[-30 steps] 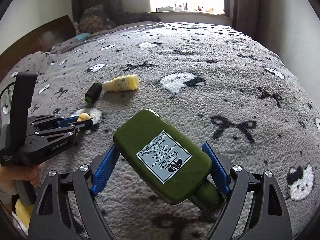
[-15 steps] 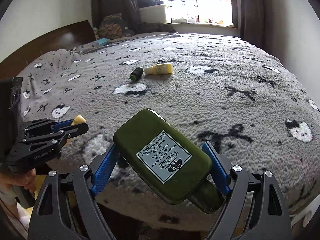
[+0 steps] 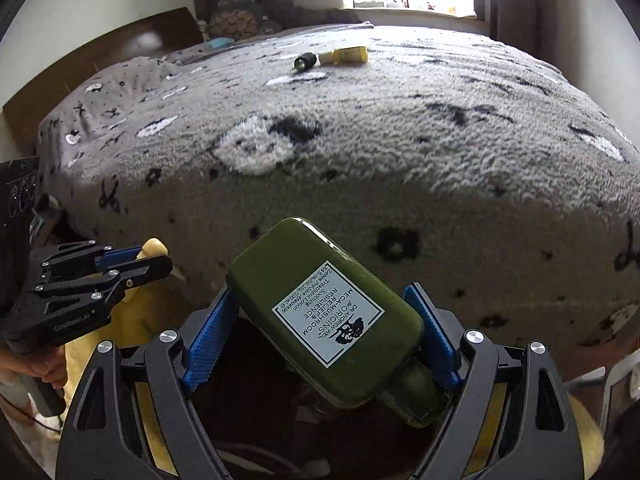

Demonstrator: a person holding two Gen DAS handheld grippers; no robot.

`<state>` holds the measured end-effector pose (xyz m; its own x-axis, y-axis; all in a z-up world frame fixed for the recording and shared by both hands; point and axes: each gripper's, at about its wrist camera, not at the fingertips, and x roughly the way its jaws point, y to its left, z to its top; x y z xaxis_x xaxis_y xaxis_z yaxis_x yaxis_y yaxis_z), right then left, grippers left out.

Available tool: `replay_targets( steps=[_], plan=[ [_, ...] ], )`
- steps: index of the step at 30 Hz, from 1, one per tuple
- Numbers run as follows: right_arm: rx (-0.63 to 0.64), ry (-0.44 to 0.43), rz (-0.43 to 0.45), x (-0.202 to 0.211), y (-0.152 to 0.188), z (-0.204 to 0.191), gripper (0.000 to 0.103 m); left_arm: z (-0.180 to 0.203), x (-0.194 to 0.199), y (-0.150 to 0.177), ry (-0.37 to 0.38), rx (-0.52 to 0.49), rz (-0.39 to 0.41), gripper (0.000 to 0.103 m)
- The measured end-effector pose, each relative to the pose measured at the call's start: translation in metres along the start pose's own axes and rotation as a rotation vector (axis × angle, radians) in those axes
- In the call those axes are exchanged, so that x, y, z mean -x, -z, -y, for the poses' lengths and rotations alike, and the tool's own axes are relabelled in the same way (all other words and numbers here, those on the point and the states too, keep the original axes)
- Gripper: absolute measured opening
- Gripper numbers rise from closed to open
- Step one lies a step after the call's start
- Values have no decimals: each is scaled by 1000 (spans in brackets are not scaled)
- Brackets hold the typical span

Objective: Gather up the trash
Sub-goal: 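Lower both tools to the bin and open both to drop the items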

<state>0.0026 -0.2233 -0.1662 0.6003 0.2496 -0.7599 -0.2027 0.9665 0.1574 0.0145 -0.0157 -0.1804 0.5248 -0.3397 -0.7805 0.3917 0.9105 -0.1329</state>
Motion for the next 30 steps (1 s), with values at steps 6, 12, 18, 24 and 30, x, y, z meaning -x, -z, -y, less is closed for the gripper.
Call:
replay_targets(
  steps=[6,12,18,24,30],
  plan=[
    [0,3,-122,-27,31,-9,85,1,-31,35,5,13,-135,19],
    [-21,-4,-256,-66,58,-17,85,3,-68,68,38,25,-276,19],
    [-103,-11,-331,-93,73,-7,85,0,-99,85,56,53,-384,19],
    [-143,-41,-359,-104,79,-3,85,-3,-112,94,81,69,-430,19],
    [-141,-52,-366,-114,75,-2,85,-5,-116,91,98,71,-427,20]
  ],
)
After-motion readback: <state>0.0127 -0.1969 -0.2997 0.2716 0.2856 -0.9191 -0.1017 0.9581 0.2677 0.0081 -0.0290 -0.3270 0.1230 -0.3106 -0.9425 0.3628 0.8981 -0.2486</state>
